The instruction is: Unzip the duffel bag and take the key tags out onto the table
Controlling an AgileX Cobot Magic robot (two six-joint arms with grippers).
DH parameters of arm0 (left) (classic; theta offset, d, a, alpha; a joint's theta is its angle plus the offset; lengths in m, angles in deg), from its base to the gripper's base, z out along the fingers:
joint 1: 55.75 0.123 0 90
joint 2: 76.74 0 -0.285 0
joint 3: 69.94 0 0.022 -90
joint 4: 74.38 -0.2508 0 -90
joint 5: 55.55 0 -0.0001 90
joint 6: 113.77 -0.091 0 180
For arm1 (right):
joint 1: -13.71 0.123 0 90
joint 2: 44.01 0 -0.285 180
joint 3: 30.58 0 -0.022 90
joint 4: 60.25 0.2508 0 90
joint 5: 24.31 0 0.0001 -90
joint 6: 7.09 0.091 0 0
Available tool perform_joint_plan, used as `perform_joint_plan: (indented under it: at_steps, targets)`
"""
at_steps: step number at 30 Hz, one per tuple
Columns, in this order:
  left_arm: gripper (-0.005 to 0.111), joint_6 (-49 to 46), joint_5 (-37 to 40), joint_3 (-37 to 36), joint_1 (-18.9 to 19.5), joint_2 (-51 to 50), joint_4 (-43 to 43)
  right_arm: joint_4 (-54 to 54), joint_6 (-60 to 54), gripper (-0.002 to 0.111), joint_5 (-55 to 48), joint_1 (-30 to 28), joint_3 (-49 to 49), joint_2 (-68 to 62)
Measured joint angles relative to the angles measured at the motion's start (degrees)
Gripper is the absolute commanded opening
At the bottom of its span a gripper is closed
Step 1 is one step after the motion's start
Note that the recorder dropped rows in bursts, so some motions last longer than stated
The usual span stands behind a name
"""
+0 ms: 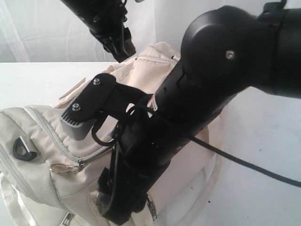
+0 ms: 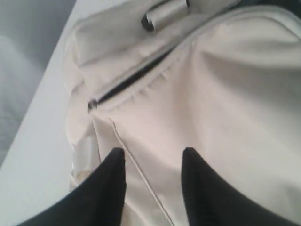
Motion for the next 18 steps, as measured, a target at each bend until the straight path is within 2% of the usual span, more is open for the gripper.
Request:
perform_joint_plan:
  at_steps: [4,5,11,15,18]
  targets:
    - [0.003,6.46,7.38,0.0,2.62,1.77,-0.23,-5.28,3.67,0.065,0.5,0.0,0.0,2.79]
    - [0.0,7.76,8.74,0.0,3.16,2.43,-0.23,-7.05,4.8,0.063,0.84,0.0,0.0,3.5]
    - [0.0,9.36,13.84,-0.11,4.13,9.3,3.08,-17.75,12.68,0.054,2.42,0.0,0.0,6.49]
    - [0.0,9.58,18.26,-0.21,4.13,14.53,4.44,-19.48,14.55,0.052,3.21,0.0,0.0,7.08]
    - [0.0,9.58,18.26,-2.33,4.13,18.35,4.57,-19.48,14.93,0.052,3.18,0.0,0.0,7.08]
